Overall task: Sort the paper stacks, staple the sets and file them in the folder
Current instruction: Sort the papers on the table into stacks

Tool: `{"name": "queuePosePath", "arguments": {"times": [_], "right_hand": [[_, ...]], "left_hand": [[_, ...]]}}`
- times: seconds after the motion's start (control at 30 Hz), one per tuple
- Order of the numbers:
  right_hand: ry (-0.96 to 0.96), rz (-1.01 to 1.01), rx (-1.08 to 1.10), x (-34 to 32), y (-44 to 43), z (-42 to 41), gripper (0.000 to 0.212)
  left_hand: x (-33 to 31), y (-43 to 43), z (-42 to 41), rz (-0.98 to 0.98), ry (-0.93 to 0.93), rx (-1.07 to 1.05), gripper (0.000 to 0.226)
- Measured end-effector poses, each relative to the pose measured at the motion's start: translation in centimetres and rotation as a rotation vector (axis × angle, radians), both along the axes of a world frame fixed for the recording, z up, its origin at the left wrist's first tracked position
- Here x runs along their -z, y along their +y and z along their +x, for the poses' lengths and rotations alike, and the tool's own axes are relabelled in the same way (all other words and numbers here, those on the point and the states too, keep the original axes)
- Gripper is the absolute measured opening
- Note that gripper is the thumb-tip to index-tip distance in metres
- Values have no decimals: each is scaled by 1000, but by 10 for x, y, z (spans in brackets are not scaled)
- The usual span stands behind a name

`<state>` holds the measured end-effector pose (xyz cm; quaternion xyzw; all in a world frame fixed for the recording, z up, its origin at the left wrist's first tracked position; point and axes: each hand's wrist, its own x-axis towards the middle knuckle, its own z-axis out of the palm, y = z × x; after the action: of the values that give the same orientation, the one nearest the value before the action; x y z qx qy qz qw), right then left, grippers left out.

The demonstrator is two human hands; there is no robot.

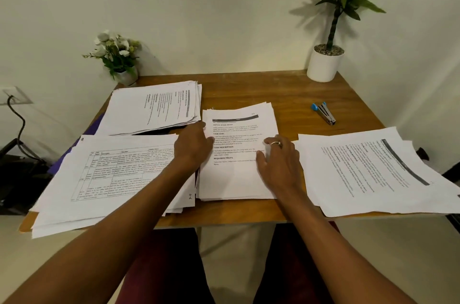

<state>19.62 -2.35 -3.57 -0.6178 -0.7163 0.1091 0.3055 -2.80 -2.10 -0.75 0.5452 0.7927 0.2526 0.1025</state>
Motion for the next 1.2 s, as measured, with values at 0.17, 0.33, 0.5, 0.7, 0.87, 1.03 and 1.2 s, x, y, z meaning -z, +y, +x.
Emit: {"name": "queuePosePath", "arguments": {"times": [0.17,0.33,0.5,0.7,0.87,1.03,1.2], "right_hand": [[-9,13,-11,2,1,1,39],[-25,71,-51,3,2,0,35],[43,98,-60,3,2,0,37],[107,55,-28,2,2,0,43],[91,51,-14,5,4,-1,48],[114,55,0,7,5,-2,51],[115,33,-3,9,7,-2,53]], "left_hand": [[18,-11,13,154,-128,-21,50],[26,-17,17,232,-256,-40,50],[24,-19,12,294,-369,-38,48],[29,-16,7,271,-385,-46,30],[32,-16,7,264,-384,-38,16],[34,-14,5,294,-412,-23,19],[35,-13,5,319,-384,-29,18]]}}
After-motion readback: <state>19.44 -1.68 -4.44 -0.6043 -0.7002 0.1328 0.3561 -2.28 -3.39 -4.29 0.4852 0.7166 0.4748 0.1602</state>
